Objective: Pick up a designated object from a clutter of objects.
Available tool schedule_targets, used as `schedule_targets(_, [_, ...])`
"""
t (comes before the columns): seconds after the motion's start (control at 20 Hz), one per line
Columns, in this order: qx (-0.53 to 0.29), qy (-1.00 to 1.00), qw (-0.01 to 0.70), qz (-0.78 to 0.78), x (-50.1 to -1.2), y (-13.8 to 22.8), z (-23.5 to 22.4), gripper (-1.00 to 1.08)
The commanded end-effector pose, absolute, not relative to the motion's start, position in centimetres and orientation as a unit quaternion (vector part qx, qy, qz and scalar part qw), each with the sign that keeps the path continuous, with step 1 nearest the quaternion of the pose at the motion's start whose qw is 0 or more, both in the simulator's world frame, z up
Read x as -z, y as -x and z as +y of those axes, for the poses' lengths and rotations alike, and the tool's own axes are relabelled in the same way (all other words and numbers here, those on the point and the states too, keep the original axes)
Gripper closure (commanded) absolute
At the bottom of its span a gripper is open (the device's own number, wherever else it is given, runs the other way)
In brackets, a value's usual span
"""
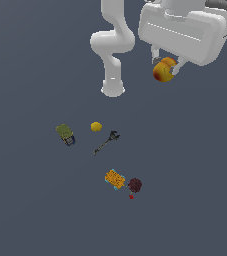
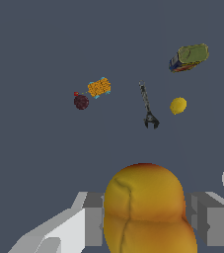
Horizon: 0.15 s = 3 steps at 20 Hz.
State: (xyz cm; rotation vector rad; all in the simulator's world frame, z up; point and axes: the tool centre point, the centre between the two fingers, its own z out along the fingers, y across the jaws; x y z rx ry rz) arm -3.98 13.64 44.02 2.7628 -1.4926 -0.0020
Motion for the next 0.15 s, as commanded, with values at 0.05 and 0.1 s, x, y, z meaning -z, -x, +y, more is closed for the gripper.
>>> schedule_targets(0.05, [0.0,-0.88,0.0,-0.475,-44.35,3.66,13.62,1.08])
schedule_targets(0.1, [0.0,-0.88,0.0,-0.475,-44.36,3.65,13.63,1.08])
